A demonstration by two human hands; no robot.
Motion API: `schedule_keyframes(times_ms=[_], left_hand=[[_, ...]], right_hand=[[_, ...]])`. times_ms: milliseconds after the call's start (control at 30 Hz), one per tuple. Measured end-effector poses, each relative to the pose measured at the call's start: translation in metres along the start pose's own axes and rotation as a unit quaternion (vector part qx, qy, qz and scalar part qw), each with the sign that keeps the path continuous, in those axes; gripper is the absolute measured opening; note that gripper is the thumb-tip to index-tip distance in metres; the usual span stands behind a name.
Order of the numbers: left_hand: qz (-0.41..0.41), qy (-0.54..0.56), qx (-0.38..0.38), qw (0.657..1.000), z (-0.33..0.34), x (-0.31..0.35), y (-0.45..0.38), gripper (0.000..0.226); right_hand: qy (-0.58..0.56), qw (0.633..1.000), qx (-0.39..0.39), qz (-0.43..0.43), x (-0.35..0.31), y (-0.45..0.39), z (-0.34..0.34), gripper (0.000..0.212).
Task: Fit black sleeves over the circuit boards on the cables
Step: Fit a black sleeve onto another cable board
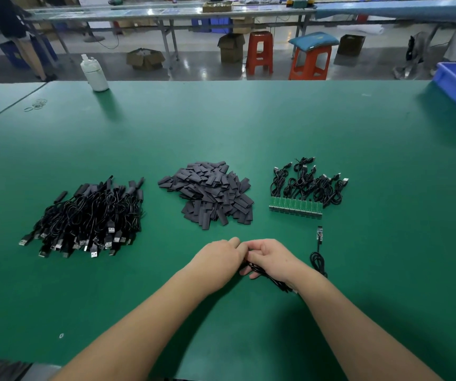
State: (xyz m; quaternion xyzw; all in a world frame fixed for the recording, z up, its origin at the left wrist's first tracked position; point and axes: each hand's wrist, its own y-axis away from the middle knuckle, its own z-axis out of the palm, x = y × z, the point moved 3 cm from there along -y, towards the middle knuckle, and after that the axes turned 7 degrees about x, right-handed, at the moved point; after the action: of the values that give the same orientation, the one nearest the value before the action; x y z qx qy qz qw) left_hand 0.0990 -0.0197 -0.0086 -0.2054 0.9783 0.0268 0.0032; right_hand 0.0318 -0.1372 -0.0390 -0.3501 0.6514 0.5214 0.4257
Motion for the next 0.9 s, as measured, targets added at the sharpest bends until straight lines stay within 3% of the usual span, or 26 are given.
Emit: schedule_keyframes(times_ms=[200,300,333,400,467,567,633,767,833,900], left_hand=[[0.003,0.038,0.055,0.998,0.004,-0.003,0.002,0.042],[-0.051,0.148,0.108,0.982,0.004,-0.007,0.004,0.058],[-0.101,0.221,0.139,0.960,0.002,-0.008,0.005,0.063],[-0.216,0.372,0.210,0.878,0.001,-0.011,0.008,0.053],[-0.299,0.455,0.211,0.812,0.005,-0.010,0.010,0.041],[-0.310,0.566,0.098,0.758,0.013,0.003,0.009,0.031],[-0.295,0.641,0.064,0.706,0.016,0.014,0.008,0.020],[-0.307,0.696,0.099,0.641,0.011,0.025,0.005,0.010],[-0.320,0.733,0.114,0.589,0.009,0.028,0.003,0.014],[-0.325,0.748,0.114,0.568,0.009,0.030,0.002,0.020]], right_hand=[[0.000,1.000,0.019,0.000,-0.001,0.001,0.001,0.024],[-0.022,0.999,0.032,0.008,-0.003,0.002,0.001,0.020],[-0.039,0.998,0.044,0.009,-0.004,0.002,0.000,0.018],[-0.085,0.993,0.077,0.014,-0.007,0.002,-0.003,0.018],[-0.141,0.983,0.112,0.018,-0.012,0.003,-0.006,0.018],[-0.257,0.956,0.142,0.008,-0.021,0.004,-0.008,0.019],[-0.322,0.933,0.160,0.002,-0.027,0.004,-0.006,0.018],[-0.344,0.920,0.188,-0.001,-0.037,0.001,-0.001,0.013],[-0.332,0.920,0.209,-0.014,-0.041,0.000,0.001,0.012],[-0.315,0.922,0.224,-0.023,-0.042,-0.002,0.003,0.012]])
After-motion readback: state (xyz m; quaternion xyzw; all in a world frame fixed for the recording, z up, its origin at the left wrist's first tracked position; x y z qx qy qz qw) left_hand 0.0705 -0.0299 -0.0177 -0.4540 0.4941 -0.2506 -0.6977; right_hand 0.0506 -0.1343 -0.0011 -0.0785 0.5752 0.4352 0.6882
